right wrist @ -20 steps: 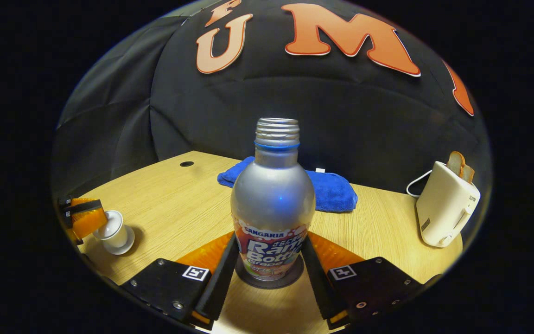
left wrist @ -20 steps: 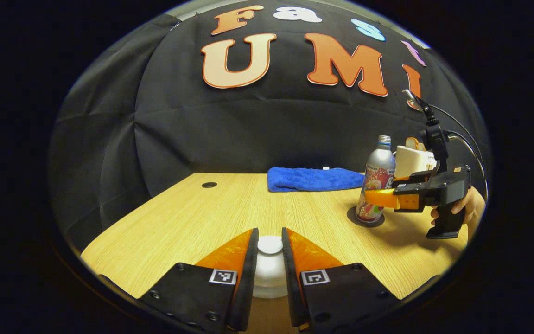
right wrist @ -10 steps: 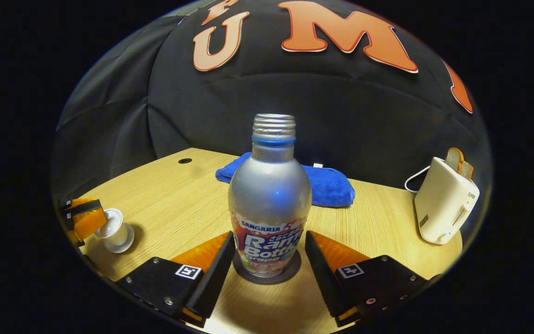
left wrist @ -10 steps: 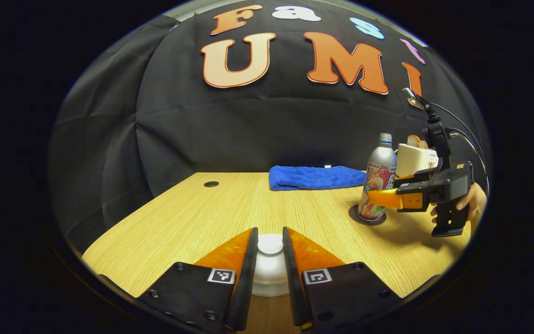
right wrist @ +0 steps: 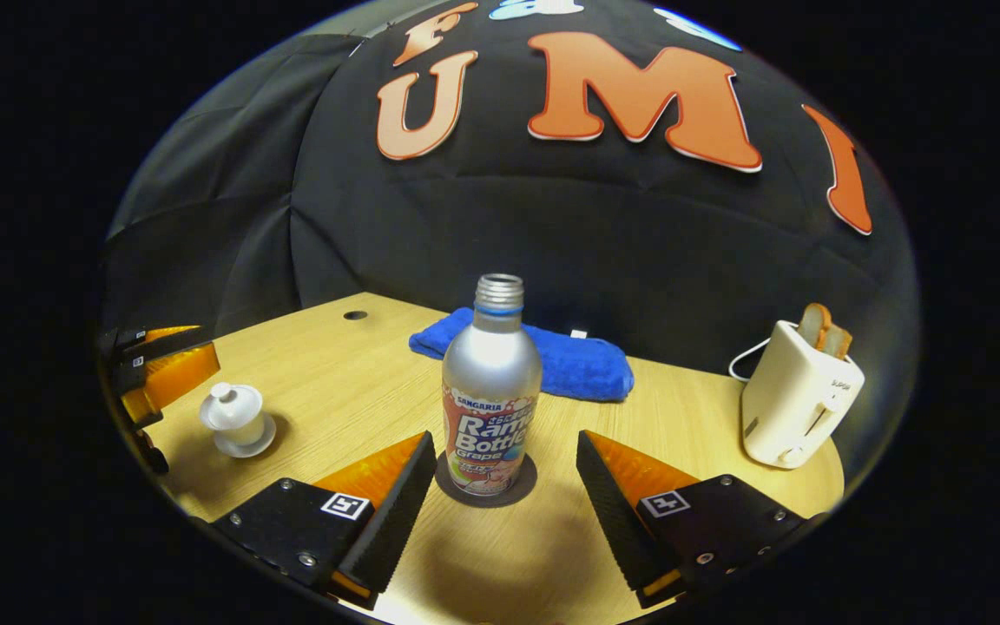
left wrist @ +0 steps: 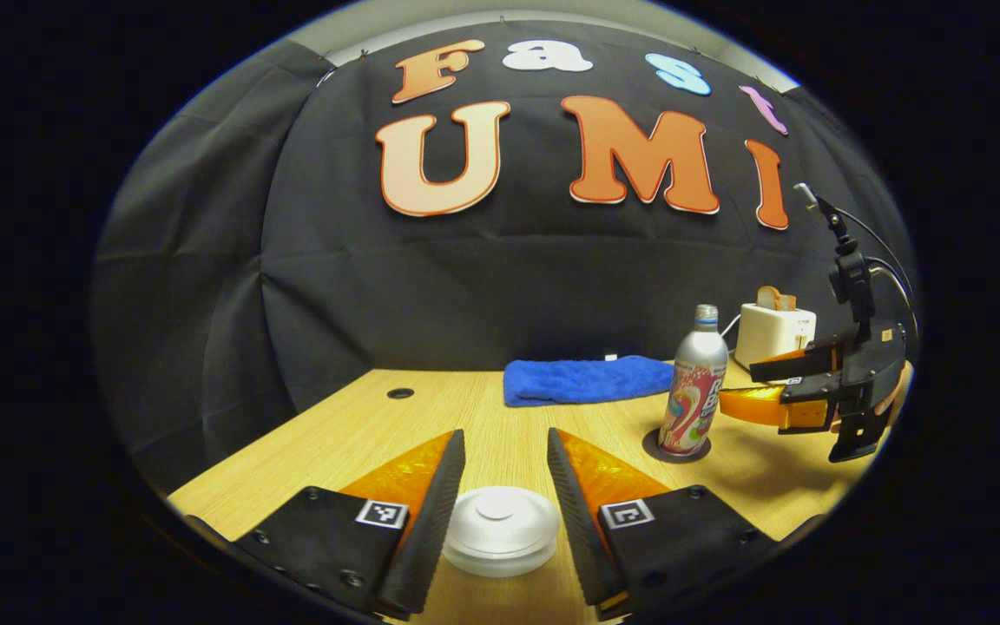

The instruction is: Open the teacup lid with one hand, grasp the water bottle and pour water into the teacup with the other hand; after pouring, place the water bottle on the coaster and then close the teacup lid.

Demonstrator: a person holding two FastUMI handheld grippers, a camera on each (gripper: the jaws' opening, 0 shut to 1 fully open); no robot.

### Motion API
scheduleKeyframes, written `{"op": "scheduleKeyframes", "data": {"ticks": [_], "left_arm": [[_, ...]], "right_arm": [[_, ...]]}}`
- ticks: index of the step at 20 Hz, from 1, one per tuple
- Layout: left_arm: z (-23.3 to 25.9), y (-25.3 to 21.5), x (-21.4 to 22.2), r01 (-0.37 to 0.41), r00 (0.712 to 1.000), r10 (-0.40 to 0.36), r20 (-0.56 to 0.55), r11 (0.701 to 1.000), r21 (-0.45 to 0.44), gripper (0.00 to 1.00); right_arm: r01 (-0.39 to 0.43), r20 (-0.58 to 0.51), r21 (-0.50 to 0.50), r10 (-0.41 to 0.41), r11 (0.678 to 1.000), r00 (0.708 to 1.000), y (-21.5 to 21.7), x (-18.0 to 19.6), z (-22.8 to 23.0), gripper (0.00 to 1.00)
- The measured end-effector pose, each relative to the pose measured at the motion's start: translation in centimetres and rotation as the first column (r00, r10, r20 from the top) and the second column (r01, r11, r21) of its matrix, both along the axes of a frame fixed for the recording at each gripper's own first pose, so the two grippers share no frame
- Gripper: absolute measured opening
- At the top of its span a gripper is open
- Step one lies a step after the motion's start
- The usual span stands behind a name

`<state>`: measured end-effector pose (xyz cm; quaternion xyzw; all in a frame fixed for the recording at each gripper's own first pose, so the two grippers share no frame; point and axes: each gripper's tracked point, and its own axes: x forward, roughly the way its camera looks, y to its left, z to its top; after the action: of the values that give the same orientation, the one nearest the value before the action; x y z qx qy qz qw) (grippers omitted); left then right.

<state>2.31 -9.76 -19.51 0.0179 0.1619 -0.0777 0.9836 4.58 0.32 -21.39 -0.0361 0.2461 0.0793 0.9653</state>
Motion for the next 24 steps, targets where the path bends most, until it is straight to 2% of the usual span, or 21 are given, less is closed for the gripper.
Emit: {"op": "scheduleKeyframes", "data": {"ticks": [1,2,3,4,5,6,10,15,19,20,23,24], "left_arm": [[1.2,-0.3,0.0,0.005,1.0,-0.005,0.022,1.0,-0.002,0.7],[2.3,-0.7,0.2,0.008,0.999,-0.008,0.046,1.0,-0.01,0.84],[3.6,-1.1,0.2,0.011,0.997,-0.009,0.072,1.0,-0.022,0.83],[4.9,-1.5,0.4,0.014,0.996,-0.01,0.094,0.999,-0.034,0.91],[6.0,-1.9,0.5,0.016,0.993,-0.011,0.115,0.999,-0.046,0.93],[7.2,-2.3,0.5,0.024,0.991,-0.017,0.133,0.998,-0.055,0.92],[10.9,-3.4,-0.3,0.03,0.979,-0.015,0.205,0.997,-0.068,0.96],[12.2,-4.0,-0.7,0.026,0.974,-0.004,0.228,0.995,-0.094,0.96],[13.6,-3.8,-1.0,0.011,0.965,0.017,0.263,0.995,-0.103,0.96],[13.7,-3.8,-1.1,0.01,0.964,0.018,0.265,0.994,-0.104,0.92],[13.7,-4.0,-1.6,0.013,0.963,0.019,0.268,0.993,-0.119,0.92],[13.8,-3.9,-1.6,0.013,0.963,0.02,0.268,0.992,-0.123,0.96]], "right_arm": [[0.002,0.031,-0.011,-0.002,1.0,1.0,-0.3,-0.4,1.2,0.98],[0.009,0.066,-0.025,-0.008,1.0,0.998,-0.7,-0.7,2.6,0.98],[0.018,0.104,-0.036,-0.014,0.999,0.994,-1.0,-1.2,4.0,0.98],[0.026,0.138,-0.041,-0.02,0.999,0.99,-1.2,-1.5,5.3,0.97],[0.033,0.168,-0.04,-0.026,0.999,0.986,-1.3,-2.1,6.5,0.97],[0.042,0.193,-0.038,-0.034,0.998,0.981,-1.5,-2.5,7.6,0.97],[0.077,0.292,-0.028,-0.066,0.997,0.954,-1.9,-4.3,11.4,0.97],[0.127,0.365,-0.03,-0.107,0.991,0.925,-2.9,-6.3,13.9,0.97],[0.143,0.368,-0.035,-0.12,0.989,0.922,-3.3,-6.7,13.8,0.97],[0.153,0.356,-0.035,-0.131,0.988,0.925,-3.5,-6.7,13.4,0.97],[0.166,0.336,-0.017,-0.151,0.986,0.93,-3.5,-7.2,12.8,0.97],[0.168,0.335,-0.011,-0.154,0.986,0.929,-3.6,-7.4,12.9,0.97]]}}
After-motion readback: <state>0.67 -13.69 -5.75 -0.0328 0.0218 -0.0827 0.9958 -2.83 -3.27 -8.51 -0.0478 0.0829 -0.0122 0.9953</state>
